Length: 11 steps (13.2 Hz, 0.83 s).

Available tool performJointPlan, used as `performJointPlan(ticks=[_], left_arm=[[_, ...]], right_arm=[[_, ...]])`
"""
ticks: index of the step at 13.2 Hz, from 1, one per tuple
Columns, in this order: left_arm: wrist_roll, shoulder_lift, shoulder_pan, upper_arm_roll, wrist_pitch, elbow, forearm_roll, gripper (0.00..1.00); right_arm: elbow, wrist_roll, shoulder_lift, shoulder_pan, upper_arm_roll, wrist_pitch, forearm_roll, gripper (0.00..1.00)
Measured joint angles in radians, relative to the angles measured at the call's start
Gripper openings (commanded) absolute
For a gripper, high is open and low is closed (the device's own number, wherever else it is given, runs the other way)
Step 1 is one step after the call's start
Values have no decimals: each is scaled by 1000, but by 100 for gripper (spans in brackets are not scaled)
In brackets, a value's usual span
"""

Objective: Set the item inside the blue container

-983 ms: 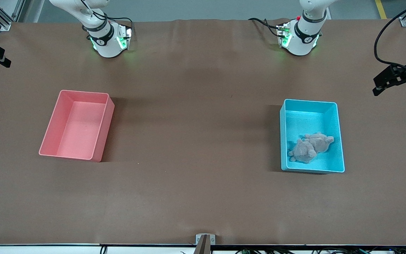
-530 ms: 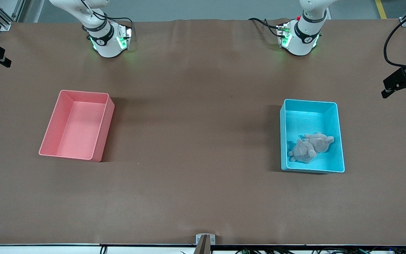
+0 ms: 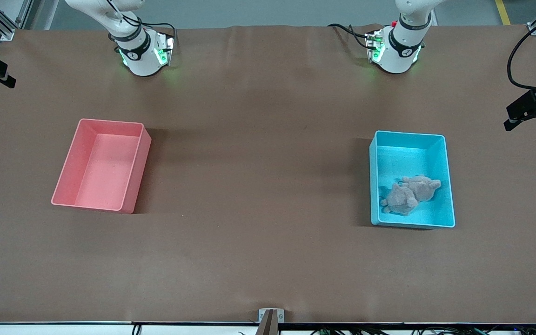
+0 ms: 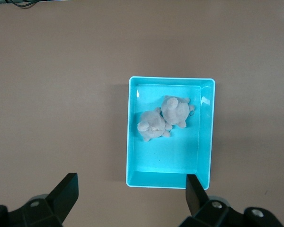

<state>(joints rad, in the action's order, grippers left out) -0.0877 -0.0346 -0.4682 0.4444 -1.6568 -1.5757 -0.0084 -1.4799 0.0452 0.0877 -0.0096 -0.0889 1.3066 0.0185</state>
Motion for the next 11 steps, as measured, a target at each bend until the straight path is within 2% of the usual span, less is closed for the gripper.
performJointPlan(ticks=[11], left_arm=[[0, 11, -2, -1, 1, 2, 0, 100]], right_arm=[[0, 18, 0, 0, 1, 0, 13, 100]])
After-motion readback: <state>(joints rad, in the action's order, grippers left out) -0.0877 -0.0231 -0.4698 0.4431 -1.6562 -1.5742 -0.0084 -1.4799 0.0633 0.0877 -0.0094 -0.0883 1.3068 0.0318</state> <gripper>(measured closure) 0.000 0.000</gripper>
